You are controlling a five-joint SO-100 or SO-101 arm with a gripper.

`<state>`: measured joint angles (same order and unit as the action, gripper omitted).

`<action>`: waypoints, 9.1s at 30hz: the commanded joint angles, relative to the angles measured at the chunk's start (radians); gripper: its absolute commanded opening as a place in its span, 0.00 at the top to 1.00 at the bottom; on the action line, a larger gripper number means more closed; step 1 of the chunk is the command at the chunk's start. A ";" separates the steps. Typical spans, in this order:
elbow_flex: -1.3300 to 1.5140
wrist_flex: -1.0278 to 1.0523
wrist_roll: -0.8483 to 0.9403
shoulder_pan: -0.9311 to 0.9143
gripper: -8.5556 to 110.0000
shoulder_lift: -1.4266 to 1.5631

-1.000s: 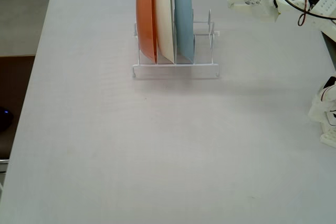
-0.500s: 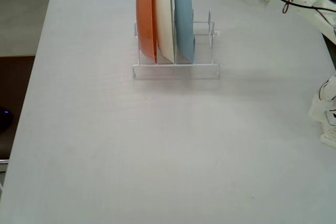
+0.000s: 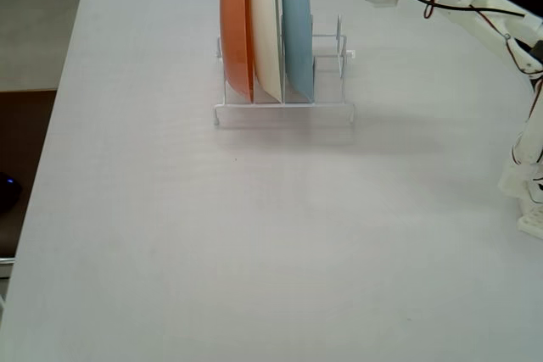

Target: Please give me two plates.

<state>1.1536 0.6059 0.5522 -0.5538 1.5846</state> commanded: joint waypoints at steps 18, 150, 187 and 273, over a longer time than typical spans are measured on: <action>-0.210 -0.057 -0.097 0.092 0.93 -0.115; 0.089 -0.604 -0.313 0.742 0.93 0.376; 0.528 -0.150 -0.419 0.664 0.86 0.891; 1.982 0.044 -0.652 0.520 0.93 1.727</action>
<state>3.1385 0.6473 -0.1028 -0.0276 3.2873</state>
